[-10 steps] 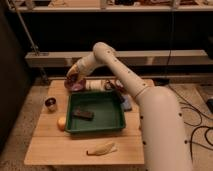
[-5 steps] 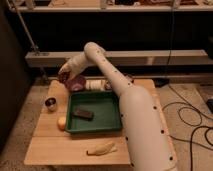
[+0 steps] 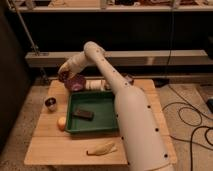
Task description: Place grapes in purple bowl
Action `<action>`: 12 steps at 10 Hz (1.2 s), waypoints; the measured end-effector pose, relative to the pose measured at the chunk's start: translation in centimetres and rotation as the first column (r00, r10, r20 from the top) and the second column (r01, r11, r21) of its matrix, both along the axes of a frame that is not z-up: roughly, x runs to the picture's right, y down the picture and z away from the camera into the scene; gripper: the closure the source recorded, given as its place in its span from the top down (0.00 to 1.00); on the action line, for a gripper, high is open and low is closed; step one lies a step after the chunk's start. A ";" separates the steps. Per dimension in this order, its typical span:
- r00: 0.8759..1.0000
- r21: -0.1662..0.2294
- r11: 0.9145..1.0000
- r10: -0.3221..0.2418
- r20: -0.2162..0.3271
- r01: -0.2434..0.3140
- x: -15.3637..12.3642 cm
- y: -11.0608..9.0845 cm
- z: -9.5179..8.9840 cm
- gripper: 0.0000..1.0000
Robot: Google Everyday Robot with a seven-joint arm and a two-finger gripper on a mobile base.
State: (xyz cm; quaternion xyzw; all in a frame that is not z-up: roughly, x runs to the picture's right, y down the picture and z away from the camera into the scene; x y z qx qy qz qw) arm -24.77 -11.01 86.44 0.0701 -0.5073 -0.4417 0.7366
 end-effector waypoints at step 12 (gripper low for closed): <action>0.999 -0.002 1.000 0.011 -0.044 -0.011 1.6 -0.2 0.3 0.80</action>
